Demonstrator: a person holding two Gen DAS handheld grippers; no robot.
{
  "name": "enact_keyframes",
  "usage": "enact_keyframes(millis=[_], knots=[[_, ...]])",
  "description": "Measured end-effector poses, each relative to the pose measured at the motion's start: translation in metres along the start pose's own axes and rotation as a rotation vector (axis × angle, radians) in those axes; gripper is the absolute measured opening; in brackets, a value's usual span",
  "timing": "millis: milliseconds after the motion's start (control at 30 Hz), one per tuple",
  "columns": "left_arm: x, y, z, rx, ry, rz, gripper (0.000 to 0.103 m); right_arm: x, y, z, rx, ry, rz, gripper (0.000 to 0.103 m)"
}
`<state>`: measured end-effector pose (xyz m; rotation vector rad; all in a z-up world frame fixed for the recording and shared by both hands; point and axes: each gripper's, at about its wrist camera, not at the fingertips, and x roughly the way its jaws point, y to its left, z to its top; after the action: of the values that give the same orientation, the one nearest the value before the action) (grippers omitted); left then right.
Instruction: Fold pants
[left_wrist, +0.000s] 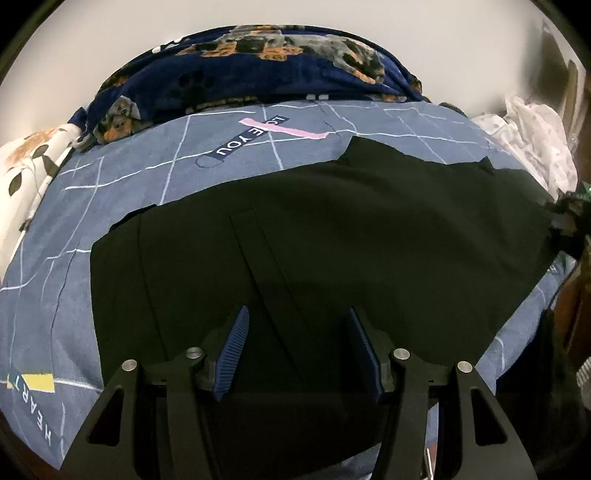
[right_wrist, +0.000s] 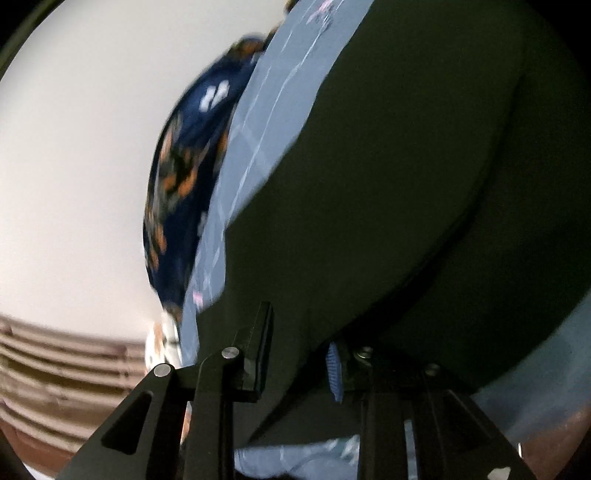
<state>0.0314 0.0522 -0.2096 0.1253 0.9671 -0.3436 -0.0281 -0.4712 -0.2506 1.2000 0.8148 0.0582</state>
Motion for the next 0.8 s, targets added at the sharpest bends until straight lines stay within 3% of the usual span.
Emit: enact_keyframes(millis=[233,367,533,800], knots=[[0.002,0.0,0.002,-0.003,0.008,0.001,0.059,-0.048,-0.065,0.079,0.144,-0.198,0.023,0.023],[0.002,0.0,0.002,0.004,0.0,-0.003,0.06,-0.064,-0.084,0.106,0.139,-0.233,-0.048,0.007],[0.002,0.0,0.0,0.023,-0.007,-0.007,0.06,-0.079,-0.08,0.106,0.083,-0.253,-0.088,0.004],[0.0,0.002,-0.001,0.019,-0.004,-0.013,0.06,-0.121,-0.088,0.08,0.092,-0.332,-0.045,0.004]])
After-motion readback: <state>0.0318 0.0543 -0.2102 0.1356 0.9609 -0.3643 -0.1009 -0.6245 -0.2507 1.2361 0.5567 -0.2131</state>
